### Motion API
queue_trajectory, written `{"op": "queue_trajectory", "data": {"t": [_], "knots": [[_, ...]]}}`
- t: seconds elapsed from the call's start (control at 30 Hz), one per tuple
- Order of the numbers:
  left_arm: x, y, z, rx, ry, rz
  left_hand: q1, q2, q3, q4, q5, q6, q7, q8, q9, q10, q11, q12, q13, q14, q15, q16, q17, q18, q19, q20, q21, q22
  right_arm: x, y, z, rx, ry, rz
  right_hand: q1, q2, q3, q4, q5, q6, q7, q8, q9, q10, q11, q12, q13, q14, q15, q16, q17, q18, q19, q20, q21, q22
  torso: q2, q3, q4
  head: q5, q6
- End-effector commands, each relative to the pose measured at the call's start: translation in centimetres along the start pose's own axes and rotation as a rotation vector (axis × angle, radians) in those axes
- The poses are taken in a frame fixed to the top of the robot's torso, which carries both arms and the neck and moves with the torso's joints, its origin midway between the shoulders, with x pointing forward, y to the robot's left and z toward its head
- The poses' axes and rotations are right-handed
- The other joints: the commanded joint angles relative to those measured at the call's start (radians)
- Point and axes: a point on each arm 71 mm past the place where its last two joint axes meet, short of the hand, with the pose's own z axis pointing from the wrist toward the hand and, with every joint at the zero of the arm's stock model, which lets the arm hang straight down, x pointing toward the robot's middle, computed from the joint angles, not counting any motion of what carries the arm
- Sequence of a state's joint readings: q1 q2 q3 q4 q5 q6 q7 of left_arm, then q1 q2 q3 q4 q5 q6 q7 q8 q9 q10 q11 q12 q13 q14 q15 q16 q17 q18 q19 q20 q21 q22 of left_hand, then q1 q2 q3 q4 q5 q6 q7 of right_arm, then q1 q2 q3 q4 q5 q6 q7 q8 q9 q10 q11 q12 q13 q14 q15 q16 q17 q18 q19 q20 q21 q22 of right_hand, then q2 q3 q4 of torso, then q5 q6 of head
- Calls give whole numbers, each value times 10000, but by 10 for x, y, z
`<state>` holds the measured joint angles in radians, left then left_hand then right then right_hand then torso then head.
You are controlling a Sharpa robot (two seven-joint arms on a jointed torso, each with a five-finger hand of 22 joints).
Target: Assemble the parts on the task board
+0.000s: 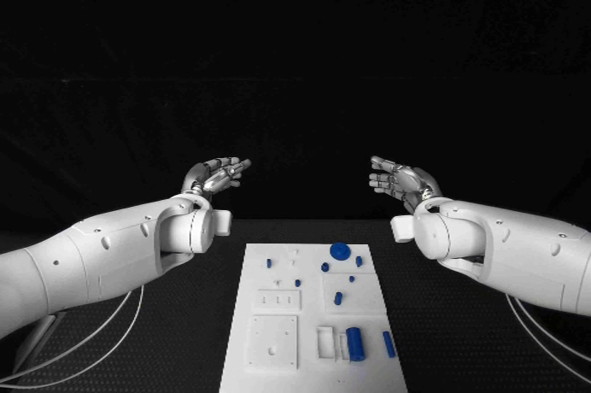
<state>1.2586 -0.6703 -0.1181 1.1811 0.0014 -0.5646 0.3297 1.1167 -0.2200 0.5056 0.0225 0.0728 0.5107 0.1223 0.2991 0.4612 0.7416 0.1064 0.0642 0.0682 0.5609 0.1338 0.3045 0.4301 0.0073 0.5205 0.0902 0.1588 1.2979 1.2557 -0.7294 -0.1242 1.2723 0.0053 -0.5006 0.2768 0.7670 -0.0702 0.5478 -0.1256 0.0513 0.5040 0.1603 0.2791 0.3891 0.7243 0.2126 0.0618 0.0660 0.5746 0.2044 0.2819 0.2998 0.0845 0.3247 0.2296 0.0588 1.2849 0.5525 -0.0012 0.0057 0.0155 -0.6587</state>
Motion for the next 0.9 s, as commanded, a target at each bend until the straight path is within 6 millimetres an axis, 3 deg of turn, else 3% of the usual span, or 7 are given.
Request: {"op": "queue_trajectory", "data": {"t": [0.03,0.17,0.27,0.3,0.33,0.67,0.9], "knots": [[3,-2,8,-739,1086,-145,259,1,105,33,48,125,34,89,92,178,54,53,25,179,5,116,96,-73,132,-6,62,348,3,-1,6,1220,1679,136,649,-70,188,-421,328,297,616,216,125,413,143,86,42,382,154,216,166,248,258,50,110,396,2,0,1,0,-3],[-1,-6,14,-812,1117,-54,303,99,49,48,45,189,174,142,124,321,134,106,51,348,17,217,148,-73,242,-65,131,347,-5,5,13,1506,1911,-25,1325,-129,-177,-1310,1037,649,710,479,203,956,243,214,89,932,335,542,330,476,841,5,209,394,2,0,1,0,-3],[-1,-6,14,-815,1118,-51,422,295,-113,-104,59,557,425,335,197,807,300,297,127,838,39,475,250,-16,716,-273,357,338,-7,7,15,1578,1968,-68,1961,-319,101,-1557,1283,1255,631,782,291,1610,149,456,166,1533,160,846,472,685,1448,-21,333,370,2,0,1,0,-3],[-1,-6,14,-815,1118,-51,492,373,-190,-219,72,766,498,430,221,1098,347,413,170,1111,46,601,292,6,931,-362,447,328,-7,7,15,1586,1974,-73,2193,-399,236,-1579,1385,1494,612,883,312,1897,45,561,199,1787,50,968,534,776,1712,-32,385,358,2,0,1,0,-3],[-3,-7,8,-655,1405,-115,559,431,-261,-348,86,926,553,485,224,1324,385,487,192,1330,52,688,314,15,1107,-432,512,315,-11,14,21,-285,1685,-5100,2359,-457,370,-1569,1361,1694,587,953,318,2132,-46,632,218,2008,-40,1066,593,856,1944,-36,408,330,3,-47,-2,15,-58],[-2,-9,0,-273,1813,128,1119,1027,-253,-1897,464,3001,425,929,154,3897,114,1208,525,3914,-466,1818,980,497,3121,-1023,1861,350,0,9,19,-1484,2275,-8811,3211,-603,1209,-1612,895,3403,145,1402,417,3904,-732,1217,320,4500,-1183,2159,1486,1773,4642,-95,945,34,121,-54,54,-7,-65],[1,-11,-13,-130,2385,56,921,1142,-49,-2451,469,3294,383,716,-8,4257,57,953,504,4524,-681,1960,1325,530,3466,-1236,2468,352,16,8,13,-2414,2947,-10942,3337,-680,1367,-1633,836,3989,-78,1376,515,4570,-1040,1209,267,6495,-2021,3077,2628,1773,7075,-915,1788,-45,266,-55,145,-60,-62]]}}
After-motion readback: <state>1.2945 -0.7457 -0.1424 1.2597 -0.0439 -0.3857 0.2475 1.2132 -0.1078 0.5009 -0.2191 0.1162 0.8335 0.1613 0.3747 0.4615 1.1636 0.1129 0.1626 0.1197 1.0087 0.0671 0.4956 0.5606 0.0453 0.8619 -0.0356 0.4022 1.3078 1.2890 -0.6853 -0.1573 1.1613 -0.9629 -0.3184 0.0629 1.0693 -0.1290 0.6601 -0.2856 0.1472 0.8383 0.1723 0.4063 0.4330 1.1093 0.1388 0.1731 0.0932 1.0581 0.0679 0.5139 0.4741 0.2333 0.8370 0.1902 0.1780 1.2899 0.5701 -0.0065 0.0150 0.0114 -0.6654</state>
